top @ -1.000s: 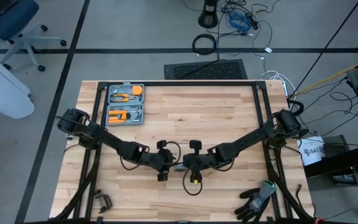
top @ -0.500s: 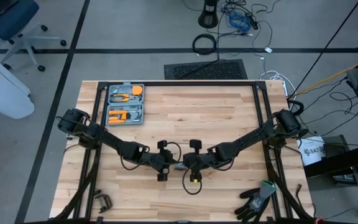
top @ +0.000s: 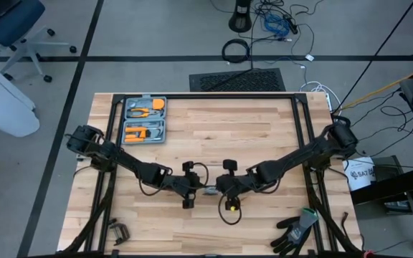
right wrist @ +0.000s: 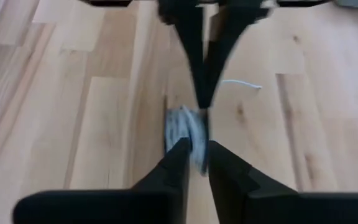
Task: Coil cords
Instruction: Uncoil the white wire from the spool
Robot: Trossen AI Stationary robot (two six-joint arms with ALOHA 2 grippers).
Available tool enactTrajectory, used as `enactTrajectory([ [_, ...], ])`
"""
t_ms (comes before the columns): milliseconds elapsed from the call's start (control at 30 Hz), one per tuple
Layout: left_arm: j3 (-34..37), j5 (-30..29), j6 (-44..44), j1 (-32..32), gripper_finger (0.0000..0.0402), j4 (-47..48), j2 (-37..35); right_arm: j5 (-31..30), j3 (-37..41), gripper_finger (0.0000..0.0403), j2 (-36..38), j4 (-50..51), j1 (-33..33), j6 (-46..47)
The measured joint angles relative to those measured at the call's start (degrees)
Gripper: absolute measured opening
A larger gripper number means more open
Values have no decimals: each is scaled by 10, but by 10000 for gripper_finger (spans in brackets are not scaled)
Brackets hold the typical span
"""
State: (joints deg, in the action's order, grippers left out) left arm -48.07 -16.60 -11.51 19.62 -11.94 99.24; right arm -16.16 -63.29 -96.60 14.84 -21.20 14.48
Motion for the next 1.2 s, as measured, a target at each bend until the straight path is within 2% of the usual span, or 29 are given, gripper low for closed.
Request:
enactTrajectory([
  [300,-9,4,4,2,2,1,-19,-4,0,83,19,17,2,-15],
  [533,-36,2,36,19,1,11,-31,-52,0,110,18,-11,-3,-11],
  [800,-61,0,46,26,1,43,-31,-32,0,149,31,-30,-3,-22],
  [1067,-81,-7,45,38,1,55,-33,-31,0,149,93,-26,-36,-22],
  [1200,-83,-23,43,49,1,57,-56,-65,0,143,122,-27,-74,-11],
])
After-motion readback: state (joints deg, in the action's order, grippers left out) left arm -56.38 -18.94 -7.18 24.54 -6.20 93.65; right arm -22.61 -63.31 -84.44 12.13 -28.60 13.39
